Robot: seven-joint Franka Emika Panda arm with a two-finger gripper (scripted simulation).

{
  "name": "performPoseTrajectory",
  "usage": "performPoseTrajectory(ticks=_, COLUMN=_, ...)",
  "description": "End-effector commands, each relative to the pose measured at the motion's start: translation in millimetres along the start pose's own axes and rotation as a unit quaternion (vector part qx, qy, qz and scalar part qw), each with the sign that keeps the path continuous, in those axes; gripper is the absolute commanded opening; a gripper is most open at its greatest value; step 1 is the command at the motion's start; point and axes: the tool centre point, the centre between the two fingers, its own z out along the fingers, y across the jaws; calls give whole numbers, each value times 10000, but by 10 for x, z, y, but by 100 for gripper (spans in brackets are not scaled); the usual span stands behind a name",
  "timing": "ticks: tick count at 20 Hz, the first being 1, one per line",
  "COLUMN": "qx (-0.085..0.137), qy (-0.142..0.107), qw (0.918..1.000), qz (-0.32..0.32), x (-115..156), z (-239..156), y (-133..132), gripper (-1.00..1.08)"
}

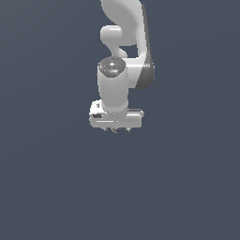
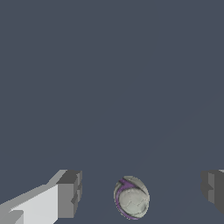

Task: Pick up the object and move it to a goal position.

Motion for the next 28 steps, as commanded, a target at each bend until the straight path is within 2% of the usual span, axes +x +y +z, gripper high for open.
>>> performPoseTrajectory(ticks=1, qx=1, qy=-2, qw=10000, qz=-5, x=-1, z=3, y=-5, gripper=100)
performPoseTrajectory(ticks=9, qx=-3, qy=1, qw=9996, qz=265, x=-80, z=85, y=3, gripper=100)
performPoseTrajectory(ticks=17, qx=-15, qy=9, qw=9953, qz=970, x=-302, z=294, y=22, gripper=100)
performPoseTrajectory(ticks=21, qx=-27, qy=17, qw=9887, qz=1497, x=-479, z=439, y=42, gripper=100)
performPoseTrajectory(ticks=28, qx=-51, qy=38, qw=9711, qz=2384, x=-798, z=663, y=88, gripper=100)
